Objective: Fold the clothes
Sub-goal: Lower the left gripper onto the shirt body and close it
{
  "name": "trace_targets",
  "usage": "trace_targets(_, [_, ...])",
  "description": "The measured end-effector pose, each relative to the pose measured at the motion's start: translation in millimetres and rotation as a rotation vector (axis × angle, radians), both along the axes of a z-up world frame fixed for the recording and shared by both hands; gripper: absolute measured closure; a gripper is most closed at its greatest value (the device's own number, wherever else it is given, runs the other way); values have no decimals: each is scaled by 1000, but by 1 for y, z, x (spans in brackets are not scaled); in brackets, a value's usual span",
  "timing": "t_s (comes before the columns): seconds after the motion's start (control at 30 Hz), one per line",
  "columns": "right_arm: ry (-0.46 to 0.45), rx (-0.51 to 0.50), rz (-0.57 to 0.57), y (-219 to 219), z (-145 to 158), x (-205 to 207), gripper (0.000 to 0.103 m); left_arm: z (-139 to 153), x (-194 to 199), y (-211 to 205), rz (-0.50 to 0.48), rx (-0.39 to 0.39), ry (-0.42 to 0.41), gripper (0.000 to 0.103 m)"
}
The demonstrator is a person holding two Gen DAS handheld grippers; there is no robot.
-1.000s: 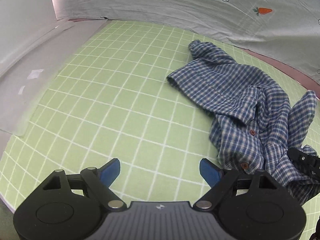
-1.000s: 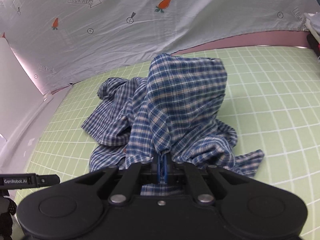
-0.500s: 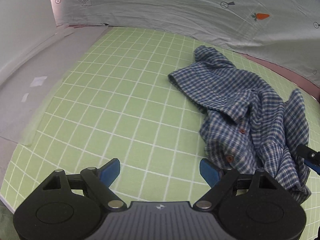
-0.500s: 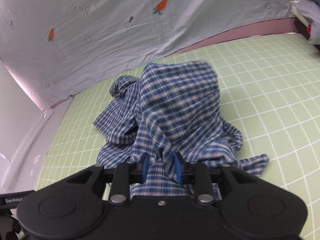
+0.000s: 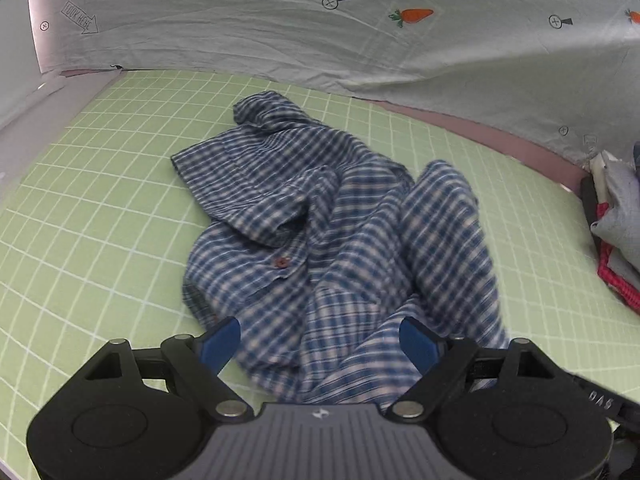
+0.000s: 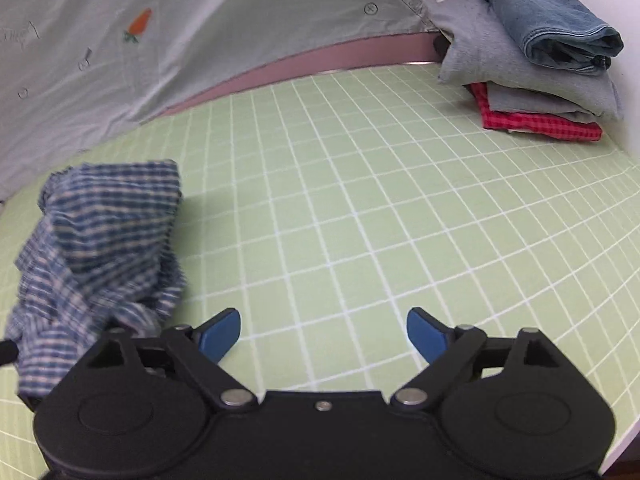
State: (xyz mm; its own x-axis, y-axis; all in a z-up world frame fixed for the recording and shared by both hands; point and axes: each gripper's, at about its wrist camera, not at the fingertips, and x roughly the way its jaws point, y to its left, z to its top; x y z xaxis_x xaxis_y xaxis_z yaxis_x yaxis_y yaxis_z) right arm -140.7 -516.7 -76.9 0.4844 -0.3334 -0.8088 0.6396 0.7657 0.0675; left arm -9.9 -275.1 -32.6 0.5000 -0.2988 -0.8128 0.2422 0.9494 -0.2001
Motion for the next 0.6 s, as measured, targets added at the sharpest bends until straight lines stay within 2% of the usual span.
trace_targets(0.17, [61, 2, 16, -36, -16, -6, 5, 1, 2, -37, 14, -50, 0, 16])
trace_targets(0.37, [91, 9, 26, -67, -23, -3, 5, -12, 9, -67, 9, 14, 29, 16])
trace_targets(0.43, [97, 17, 22, -73, -25, -2, 5, -15, 11, -69, 3, 29, 34, 21])
trace_targets(0.57, [103, 34, 9, -80, -29, 3, 5, -17, 16, -69, -26, 38, 33, 44])
trace_targets(0.6, [103, 37, 6, -80, -29, 5, 5, -16, 17, -69, -35, 34, 32, 45])
